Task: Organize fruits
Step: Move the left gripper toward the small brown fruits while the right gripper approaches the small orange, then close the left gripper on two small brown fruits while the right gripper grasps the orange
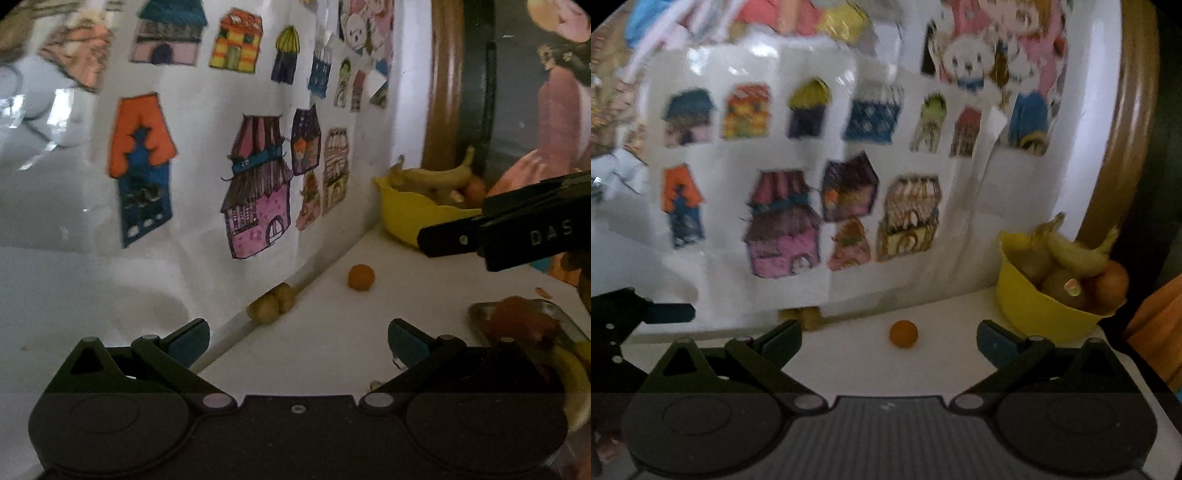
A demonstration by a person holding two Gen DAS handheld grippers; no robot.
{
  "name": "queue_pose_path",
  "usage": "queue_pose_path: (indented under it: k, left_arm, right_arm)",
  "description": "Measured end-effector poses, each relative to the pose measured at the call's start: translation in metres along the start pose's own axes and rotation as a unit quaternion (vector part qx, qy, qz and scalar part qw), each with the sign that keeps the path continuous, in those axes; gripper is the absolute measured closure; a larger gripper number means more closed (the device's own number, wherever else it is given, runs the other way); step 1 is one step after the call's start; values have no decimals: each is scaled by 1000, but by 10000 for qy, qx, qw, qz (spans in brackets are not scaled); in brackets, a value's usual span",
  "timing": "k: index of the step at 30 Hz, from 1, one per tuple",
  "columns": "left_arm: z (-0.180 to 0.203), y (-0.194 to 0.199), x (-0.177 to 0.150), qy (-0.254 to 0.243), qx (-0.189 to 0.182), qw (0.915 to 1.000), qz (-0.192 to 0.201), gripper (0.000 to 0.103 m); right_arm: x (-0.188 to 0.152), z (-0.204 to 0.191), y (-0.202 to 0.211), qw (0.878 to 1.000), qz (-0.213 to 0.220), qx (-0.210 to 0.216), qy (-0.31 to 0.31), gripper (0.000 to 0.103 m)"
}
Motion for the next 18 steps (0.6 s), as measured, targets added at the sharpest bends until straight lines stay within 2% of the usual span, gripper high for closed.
queue_pose_path:
  k: [10,16,18]
  left_arm:
    - [16,-58,-11,-572,786,9950,-209,1]
    - [20,-80,-12,-839,1023,9909,-259,2]
    - [22,-83,-12,-776,1023,9914,-251,8]
  right_arm:
    - [-33,47,-76,9963,-569,354,-541,3]
    - [-47,58,-94,9942,-654,441,-735,10]
    - [-51,57,-98,9939,-680,504,-703,13]
Point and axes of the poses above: each gripper's, at about its wrist camera, not at the fingertips, and y roughly against the way its jaws point, z to its right, x to its top, the point moved 8 cm from there along -y, roughly the way its jaws point, and after that the axes turned 14 degrees about z, right-handed, at the moved point
